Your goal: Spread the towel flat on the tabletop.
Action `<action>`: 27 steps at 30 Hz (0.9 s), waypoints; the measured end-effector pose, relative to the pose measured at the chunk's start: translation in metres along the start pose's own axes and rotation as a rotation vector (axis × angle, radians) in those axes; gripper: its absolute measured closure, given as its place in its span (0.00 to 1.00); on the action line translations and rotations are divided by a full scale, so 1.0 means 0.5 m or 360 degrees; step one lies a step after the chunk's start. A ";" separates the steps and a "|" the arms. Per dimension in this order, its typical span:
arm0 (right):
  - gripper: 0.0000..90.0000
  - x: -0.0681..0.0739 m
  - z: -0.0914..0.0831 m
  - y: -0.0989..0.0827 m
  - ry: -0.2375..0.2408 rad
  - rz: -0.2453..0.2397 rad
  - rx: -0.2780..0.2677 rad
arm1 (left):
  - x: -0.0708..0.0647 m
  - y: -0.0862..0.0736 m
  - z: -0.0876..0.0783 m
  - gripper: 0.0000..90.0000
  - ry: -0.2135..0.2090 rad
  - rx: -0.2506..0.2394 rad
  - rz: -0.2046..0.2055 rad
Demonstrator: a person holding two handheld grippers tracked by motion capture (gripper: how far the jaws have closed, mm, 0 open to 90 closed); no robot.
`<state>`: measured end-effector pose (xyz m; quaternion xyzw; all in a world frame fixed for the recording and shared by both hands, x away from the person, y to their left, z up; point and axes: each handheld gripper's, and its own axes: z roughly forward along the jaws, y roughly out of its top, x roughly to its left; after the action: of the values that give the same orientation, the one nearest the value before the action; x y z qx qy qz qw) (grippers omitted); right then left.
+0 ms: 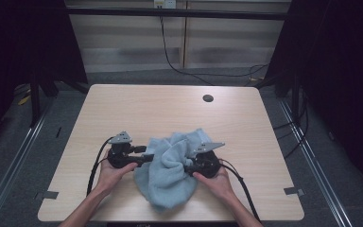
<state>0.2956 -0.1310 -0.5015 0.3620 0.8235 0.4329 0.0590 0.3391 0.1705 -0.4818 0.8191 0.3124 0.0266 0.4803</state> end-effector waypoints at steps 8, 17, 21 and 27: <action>0.47 0.039 -0.024 0.015 -0.0004 -0.0091 0.0019 | -0.012 -0.014 0.040 0.53 -0.0077 0.0166 0.0052; 0.38 -0.041 -0.021 0.119 -0.0084 0.0008 -0.0170 | -0.013 -0.013 0.045 0.79 -0.0108 0.0166 0.0071; 0.39 -0.056 0.029 0.125 -0.0022 0.0059 -0.0068 | -0.014 -0.013 0.044 0.79 -0.0109 0.0154 0.0066; 0.92 -0.054 0.053 0.111 -0.0030 0.0043 -0.0040 | -0.004 -0.004 0.018 0.88 -0.0088 0.0055 0.0026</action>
<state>0.3561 -0.1106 -0.4818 0.3765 0.8124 0.4405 0.0654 0.3395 0.1631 -0.4875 0.8302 0.2926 0.0025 0.4745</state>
